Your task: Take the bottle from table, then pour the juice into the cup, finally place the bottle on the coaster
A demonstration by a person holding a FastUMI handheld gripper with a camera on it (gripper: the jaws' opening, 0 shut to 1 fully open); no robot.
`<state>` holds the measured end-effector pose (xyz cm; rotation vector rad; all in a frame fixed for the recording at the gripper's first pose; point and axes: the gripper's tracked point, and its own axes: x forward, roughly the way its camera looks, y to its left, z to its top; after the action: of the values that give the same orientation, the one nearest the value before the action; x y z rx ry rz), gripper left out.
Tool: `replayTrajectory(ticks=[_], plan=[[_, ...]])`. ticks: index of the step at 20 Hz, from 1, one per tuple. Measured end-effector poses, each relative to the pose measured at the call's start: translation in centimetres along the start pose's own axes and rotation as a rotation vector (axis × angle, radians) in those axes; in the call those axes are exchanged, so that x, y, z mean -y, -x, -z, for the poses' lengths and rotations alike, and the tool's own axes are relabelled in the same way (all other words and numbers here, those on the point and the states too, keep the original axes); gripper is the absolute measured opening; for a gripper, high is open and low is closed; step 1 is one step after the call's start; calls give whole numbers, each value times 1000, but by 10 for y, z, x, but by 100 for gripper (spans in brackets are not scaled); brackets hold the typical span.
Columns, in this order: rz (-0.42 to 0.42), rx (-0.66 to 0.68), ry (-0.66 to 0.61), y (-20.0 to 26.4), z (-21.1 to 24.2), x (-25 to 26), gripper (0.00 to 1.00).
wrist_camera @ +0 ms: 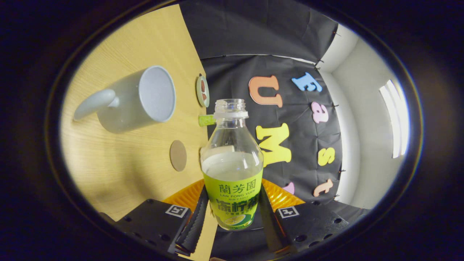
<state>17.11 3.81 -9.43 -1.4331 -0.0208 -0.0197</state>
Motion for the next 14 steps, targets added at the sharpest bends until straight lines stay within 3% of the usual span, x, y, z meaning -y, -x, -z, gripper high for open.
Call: replayTrajectory(ticks=[14], plan=[[44, 29, 223, 1, -9, -1, 75]])
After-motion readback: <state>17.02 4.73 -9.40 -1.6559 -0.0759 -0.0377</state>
